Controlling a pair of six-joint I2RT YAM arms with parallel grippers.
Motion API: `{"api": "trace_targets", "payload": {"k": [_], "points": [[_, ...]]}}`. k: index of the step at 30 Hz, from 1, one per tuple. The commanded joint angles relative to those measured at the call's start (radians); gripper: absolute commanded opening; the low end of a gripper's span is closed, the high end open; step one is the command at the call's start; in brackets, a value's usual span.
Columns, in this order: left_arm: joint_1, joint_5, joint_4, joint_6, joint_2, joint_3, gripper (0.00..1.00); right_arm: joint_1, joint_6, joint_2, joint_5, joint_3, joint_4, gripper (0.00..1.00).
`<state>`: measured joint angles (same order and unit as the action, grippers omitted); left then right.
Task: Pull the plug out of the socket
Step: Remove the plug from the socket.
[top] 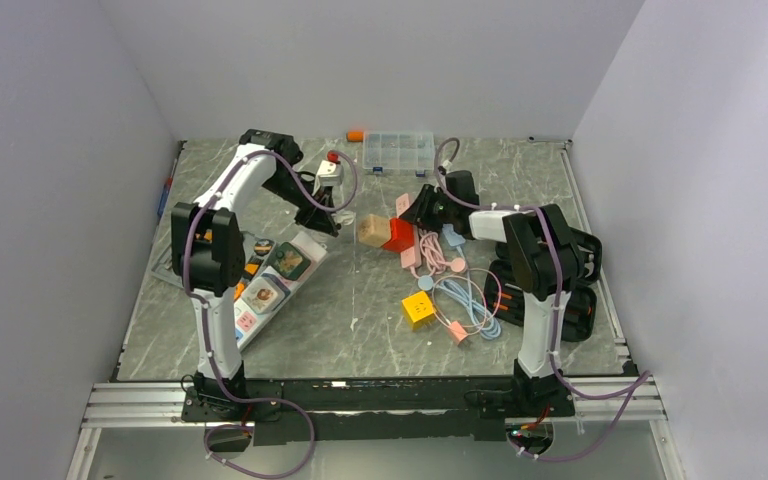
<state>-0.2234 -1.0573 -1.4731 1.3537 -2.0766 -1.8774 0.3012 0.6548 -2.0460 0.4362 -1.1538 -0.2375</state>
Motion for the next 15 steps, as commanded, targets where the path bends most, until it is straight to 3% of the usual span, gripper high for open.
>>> {"api": "trace_targets", "payload": {"k": [1,7,15], "points": [[0.009,-0.098,-0.056,0.041,0.036,-0.022,0.00,0.003,-0.116,0.049,-0.037,0.056,-0.031,0.00],[0.014,-0.135,-0.054,0.057,0.004,-0.040,0.00,0.006,-0.181,0.079,0.077,0.074,-0.041,0.00],[0.017,-0.119,-0.050,0.044,-0.138,-0.143,0.00,0.060,-0.250,0.198,-0.073,0.117,0.006,0.00]]}}
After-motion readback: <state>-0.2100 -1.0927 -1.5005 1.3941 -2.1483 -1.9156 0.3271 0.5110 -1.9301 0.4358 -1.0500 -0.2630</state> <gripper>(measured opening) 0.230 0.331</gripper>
